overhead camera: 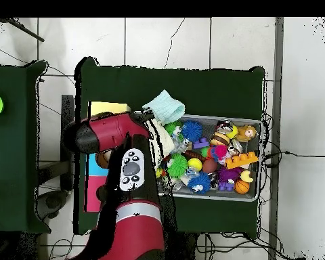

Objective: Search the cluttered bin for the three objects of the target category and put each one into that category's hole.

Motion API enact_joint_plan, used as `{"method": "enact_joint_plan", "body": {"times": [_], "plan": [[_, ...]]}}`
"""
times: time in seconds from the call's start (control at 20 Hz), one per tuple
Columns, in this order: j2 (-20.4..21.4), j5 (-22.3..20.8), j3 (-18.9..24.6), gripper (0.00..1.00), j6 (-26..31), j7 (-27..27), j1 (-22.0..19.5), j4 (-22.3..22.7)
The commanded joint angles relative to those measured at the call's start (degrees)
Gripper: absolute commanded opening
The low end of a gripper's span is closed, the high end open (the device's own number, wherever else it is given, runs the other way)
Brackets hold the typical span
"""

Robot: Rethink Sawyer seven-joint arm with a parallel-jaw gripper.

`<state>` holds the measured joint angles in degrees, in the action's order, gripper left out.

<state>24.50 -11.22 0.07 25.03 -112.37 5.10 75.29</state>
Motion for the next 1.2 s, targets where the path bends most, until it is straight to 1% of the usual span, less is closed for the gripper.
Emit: {"method": "enact_joint_plan", "body": {"times": [0.05, 0.4, 0.55, 0.75, 1.05, 1.2], "plan": [[5.7, 2.9, 5.23, 0.0, 18.53, 2.41, -3.4, 7.57], [11.86, 4.98, 5.91, 0.0, 32.96, 3.48, -3.81, 4.89], [13.16, 5.5, 6.38, 0.0, 36.97, 3.24, -3.87, 3.4], [13.67, 6.06, 6.94, 0.0, 42.47, 2.29, -3.82, 0.56], [14.29, 6.24, 7.68, 0.0, 46.34, 2.66, -4.02, -1.71], [14.06, 5.75, 7.88, 0.0, 45.8, 4.17, -4.68, -2.1]]}}
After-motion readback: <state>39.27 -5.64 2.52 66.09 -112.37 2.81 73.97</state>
